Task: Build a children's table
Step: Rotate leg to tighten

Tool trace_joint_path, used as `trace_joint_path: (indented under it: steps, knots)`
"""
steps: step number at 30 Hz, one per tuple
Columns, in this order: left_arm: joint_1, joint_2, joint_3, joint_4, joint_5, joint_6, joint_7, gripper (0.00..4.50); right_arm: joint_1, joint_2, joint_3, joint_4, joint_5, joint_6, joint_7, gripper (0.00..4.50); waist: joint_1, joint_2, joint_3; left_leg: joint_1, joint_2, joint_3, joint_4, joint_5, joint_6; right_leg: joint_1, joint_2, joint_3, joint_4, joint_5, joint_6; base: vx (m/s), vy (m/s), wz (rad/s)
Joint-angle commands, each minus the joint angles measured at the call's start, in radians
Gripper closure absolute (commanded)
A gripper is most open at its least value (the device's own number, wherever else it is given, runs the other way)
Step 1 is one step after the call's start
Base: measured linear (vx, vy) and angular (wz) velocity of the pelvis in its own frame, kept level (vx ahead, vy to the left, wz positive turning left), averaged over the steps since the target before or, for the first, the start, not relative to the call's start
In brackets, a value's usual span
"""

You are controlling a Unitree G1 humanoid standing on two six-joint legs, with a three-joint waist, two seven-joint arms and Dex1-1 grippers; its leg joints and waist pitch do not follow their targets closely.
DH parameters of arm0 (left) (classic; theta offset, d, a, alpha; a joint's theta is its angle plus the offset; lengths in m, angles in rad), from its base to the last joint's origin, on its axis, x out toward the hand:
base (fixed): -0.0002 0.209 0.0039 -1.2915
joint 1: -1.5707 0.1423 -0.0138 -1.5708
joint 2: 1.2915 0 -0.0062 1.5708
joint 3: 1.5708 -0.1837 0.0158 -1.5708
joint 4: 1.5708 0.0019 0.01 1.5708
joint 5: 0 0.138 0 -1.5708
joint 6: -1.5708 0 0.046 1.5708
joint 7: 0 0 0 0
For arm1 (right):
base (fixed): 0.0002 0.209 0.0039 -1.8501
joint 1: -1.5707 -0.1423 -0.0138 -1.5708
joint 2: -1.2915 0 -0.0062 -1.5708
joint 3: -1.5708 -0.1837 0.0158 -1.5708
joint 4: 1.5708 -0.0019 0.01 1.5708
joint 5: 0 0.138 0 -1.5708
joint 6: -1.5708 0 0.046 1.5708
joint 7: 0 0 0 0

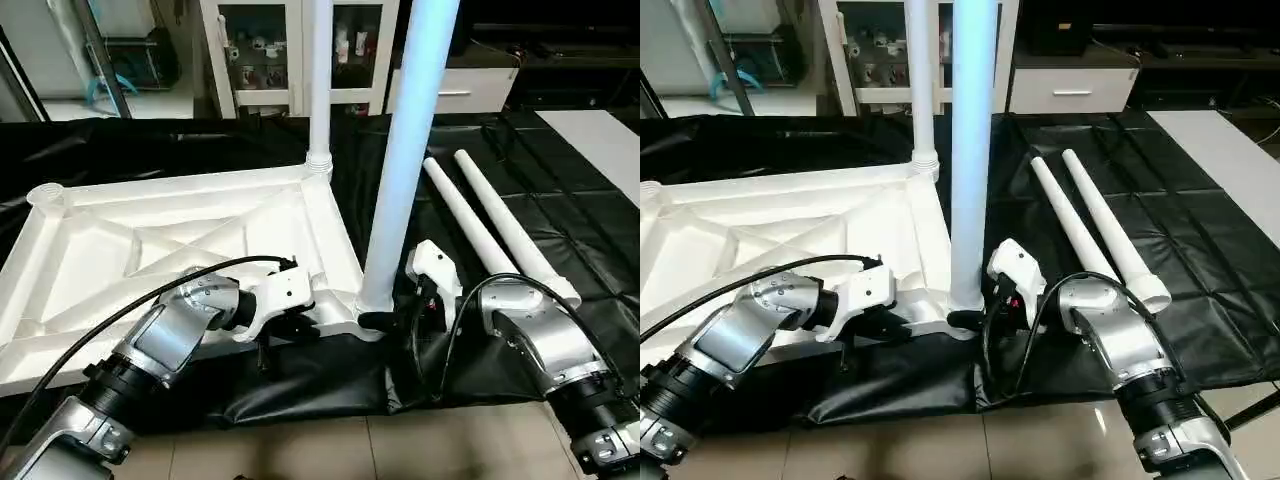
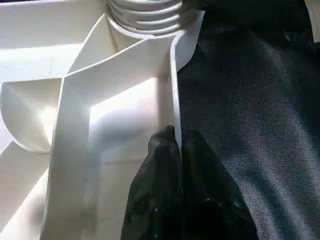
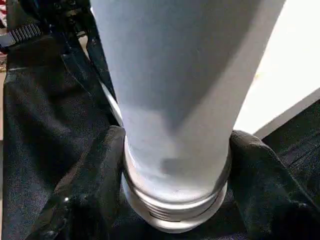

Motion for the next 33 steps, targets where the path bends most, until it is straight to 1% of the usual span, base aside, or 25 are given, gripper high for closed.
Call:
trace_joint_path:
  steps: [1,2,4,5,6,7,8,9,10,11,12,13,14,15,16,18,19,21,22,24,28,29,30,32,33]
  knots:
    - [0.029,-0.038,-0.05,0.058,0.036,0.008,0.038,4.5,-0.017,0.055,-0.047,0.053,-0.019,-0.023,-0.138,1.78,-0.007,-0.003,-0.049,0.01,0.019,-0.001,-0.065,-0.307,0.02,0.034,-0.037,0.032,-0.072,-0.306,-0.194,0.0,0.0,0.0]
    - [0.023,-0.056,-0.036,0.073,0.038,0.006,0.071,4.5,-0.02,0.073,-0.059,0.069,-0.025,-0.024,-0.184,1.78,-0.007,-0.006,-0.049,0.011,0.017,-0.002,-0.065,-0.316,0.014,0.036,-0.038,0.031,-0.074,-0.327,-0.186,0.0,0.0,0.0]
    - [0.003,-0.102,-0.001,0.117,0.039,0.018,0.154,4.5,-0.024,0.12,-0.089,0.106,-0.032,-0.028,-0.288,1.8,-0.014,-0.006,-0.046,0.012,0.015,-0.005,-0.067,-0.343,-0.001,0.032,-0.037,0.029,-0.08,-0.393,-0.164,0.0,0.0,0.0]
    - [0.003,-0.102,-0.001,0.117,0.039,0.018,0.154,4.5,-0.024,0.12,-0.089,0.106,-0.032,-0.028,-0.288,1.8,-0.017,-0.005,-0.046,0.017,0.015,-0.008,-0.067,-0.37,-0.008,0.029,-0.039,0.026,-0.086,-0.442,-0.148,0.0,0.0,0.0]
    - [-0.005,-0.116,0.009,0.133,0.04,0.022,0.181,4.5,-0.025,0.138,-0.098,0.116,-0.033,-0.027,-0.322,1.81,-0.019,-0.005,-0.046,0.016,0.015,-0.01,-0.068,-0.382,-0.009,0.03,-0.04,0.025,-0.087,-0.458,-0.141,0.0,0.0,0.0]
    - [-0.031,-0.162,0.043,0.185,0.04,0.039,0.265,4.5,-0.028,0.194,-0.126,0.149,-0.036,-0.023,-0.436,1.81,-0.025,-0.001,-0.042,0.015,0.013,-0.008,-0.068,-0.403,-0.011,0.024,-0.037,0.026,-0.094,-0.488,-0.126,0.0,0.0,0.0]
    - [-0.036,-0.17,0.048,0.194,0.04,0.043,0.28,4.5,-0.03,0.203,-0.126,0.158,-0.043,-0.026,-0.459,1.81,-0.028,-0.003,-0.043,0.018,0.011,-0.012,-0.068,-0.421,-0.018,0.023,-0.039,0.022,-0.098,-0.524,-0.112,0.0,0.0,0.0]
    - [-0.059,-0.21,0.072,0.236,0.041,0.059,0.349,4.5,-0.041,0.246,-0.132,0.2,-0.073,-0.043,-0.567,1.81,-0.032,0.002,-0.043,0.015,0.012,-0.016,-0.07,-0.431,-0.024,0.024,-0.039,0.019,-0.099,-0.536,-0.101,0.0,0.0,0.0]
    - [-0.059,-0.21,0.072,0.236,0.041,0.059,0.349,4.5,-0.041,0.246,-0.132,0.2,-0.073,-0.043,-0.567,1.81,-0.034,0.001,-0.041,0.014,0.011,-0.017,-0.07,-0.441,-0.025,0.022,-0.039,0.016,-0.102,-0.547,-0.095,0.0,0.0,0.0]
    - [-0.078,-0.245,0.097,0.274,0.042,0.069,0.411,4.5,-0.056,0.284,-0.146,0.24,-0.091,-0.053,-0.661,1.81,-0.039,0.002,-0.044,0.016,0.01,-0.021,-0.071,-0.455,-0.027,0.025,-0.039,0.012,-0.104,-0.551,-0.089,0.0,0.0,0.0]
    - [-0.087,-0.261,0.111,0.293,0.042,0.072,0.442,4.5,-0.063,0.302,-0.153,0.259,-0.099,-0.059,-0.702,1.81,-0.042,0.004,-0.043,0.012,0.009,-0.022,-0.072,-0.457,-0.028,0.025,-0.041,0.012,-0.104,-0.548,-0.088,-0.054,0.039,-0.15]
    - [-0.096,-0.276,0.124,0.311,0.043,0.075,0.471,4.5,-0.071,0.318,-0.16,0.278,-0.106,-0.065,-0.742,1.81,-0.046,0.005,-0.043,0.015,0.008,-0.023,-0.072,-0.479,-0.027,0.022,-0.039,0.008,-0.111,-0.56,-0.082,0.0,0.0,0.0]
    - [-0.124,-0.312,0.154,0.359,0.05,0.082,0.549,4.5,-0.094,0.368,-0.172,0.334,-0.127,-0.088,-0.866,1.81,-0.053,0.005,-0.041,0.019,0.007,-0.022,-0.071,-0.503,-0.024,0.015,-0.037,0.007,-0.115,-0.561,-0.082,0.0,0.0,0.0]
    - [-0.126,-0.314,0.157,0.364,0.05,0.082,0.554,4.5,-0.096,0.372,-0.173,0.338,-0.129,-0.09,-0.877,1.81,-0.055,0.007,-0.042,0.023,0.004,-0.023,-0.067,-0.511,-0.023,0.01,-0.039,0.006,-0.117,-0.568,-0.084,0.0,0.0,0.0]
    - [-0.15,-0.337,0.175,0.404,0.054,0.079,0.605,4.5,-0.115,0.407,-0.177,0.376,-0.156,-0.107,-0.991,1.81,-0.063,0.002,-0.041,0.023,0.0,-0.026,-0.066,-0.523,-0.014,0.013,-0.036,-0.001,-0.123,-0.593,-0.073,0.0,0.0,0.0]
    - [-0.159,-0.345,0.181,0.418,0.058,0.074,0.632,4.5,-0.124,0.426,-0.187,0.394,-0.158,-0.112,-1.038,1.81,-0.063,0.005,-0.041,0.023,0.0,-0.028,-0.069,-0.525,-0.008,0.015,-0.037,-0.003,-0.126,-0.6,-0.063,0.0,0.0,0.0]
    - [-0.173,-0.354,0.182,0.441,0.064,0.067,0.655,4.5,-0.143,0.461,-0.202,0.427,-0.161,-0.124,-1.107,1.81,-0.065,0.011,-0.042,0.022,0.001,-0.03,-0.071,-0.525,-0.003,0.015,-0.039,-0.002,-0.127,-0.587,-0.063,0.0,0.0,0.0]
    - [-0.18,-0.362,0.189,0.453,0.064,0.058,0.675,4.5,-0.157,0.487,-0.211,0.445,-0.153,-0.138,-1.125,1.81,-0.067,0.01,-0.043,0.022,0.001,-0.03,-0.074,-0.534,0.0,0.015,-0.037,-0.002,-0.127,-0.561,-0.067,0.0,0.0,0.0]
    - [-0.183,-0.366,0.19,0.458,0.064,0.051,0.679,4.5,-0.163,0.496,-0.213,0.451,-0.151,-0.148,-1.126,1.82,-0.068,0.012,-0.042,0.025,0.002,-0.029,-0.075,-0.548,0.002,0.012,-0.037,-0.001,-0.128,-0.549,-0.071,0.0,0.0,0.0]
    - [-0.184,-0.367,0.192,0.46,0.065,0.046,0.675,4.5,-0.171,0.514,-0.21,0.448,-0.145,-0.172,-1.095,1.82,-0.067,0.003,-0.042,0.023,0.002,-0.028,-0.076,-0.551,0.008,0.013,-0.038,0.0,-0.127,-0.545,-0.073,0.0,0.0,0.0]
    - [-0.18,-0.356,0.194,0.464,0.064,0.036,0.664,4.5,-0.177,0.515,-0.207,0.458,-0.142,-0.188,-1.068,1.82,-0.065,0.003,-0.04,0.018,0.002,-0.026,-0.078,-0.533,0.019,0.014,-0.043,0.002,-0.127,-0.555,-0.071,0.0,0.0,0.0]
    - [-0.179,-0.352,0.194,0.465,0.063,0.034,0.663,4.5,-0.177,0.511,-0.205,0.458,-0.136,-0.194,-1.049,1.47,-0.065,0.006,-0.041,0.018,0.002,-0.026,-0.078,-0.532,0.019,0.015,-0.043,0.003,-0.127,-0.553,-0.071,0.0,0.0,0.0]
    - [-0.174,-0.345,0.191,0.459,0.061,0.033,0.651,4.5,-0.17,0.499,-0.196,0.446,-0.143,-0.206,-1.035,1.26,-0.065,0.004,-0.04,0.017,0.002,-0.026,-0.079,-0.532,0.02,0.015,-0.043,0.002,-0.127,-0.552,-0.07,0.0,0.0,0.0]
    - [-0.172,-0.338,0.189,0.457,0.058,0.029,0.639,4.5,-0.167,0.488,-0.188,0.442,-0.155,-0.225,-1.032,1.12,-0.063,0.004,-0.043,0.016,0.004,-0.025,-0.079,-0.519,0.022,0.017,-0.044,0.004,-0.126,-0.533,-0.076,0.0,0.0,0.0]
    - [-0.163,-0.323,0.182,0.444,0.058,0.022,0.618,4.5,-0.151,0.475,-0.186,0.399,-0.132,-0.215,-0.972,1.09,-0.064,0.005,-0.042,0.014,0.004,-0.024,-0.08,-0.512,0.024,0.017,-0.044,0.004,-0.125,-0.521,-0.083,0.0,0.0,0.0]
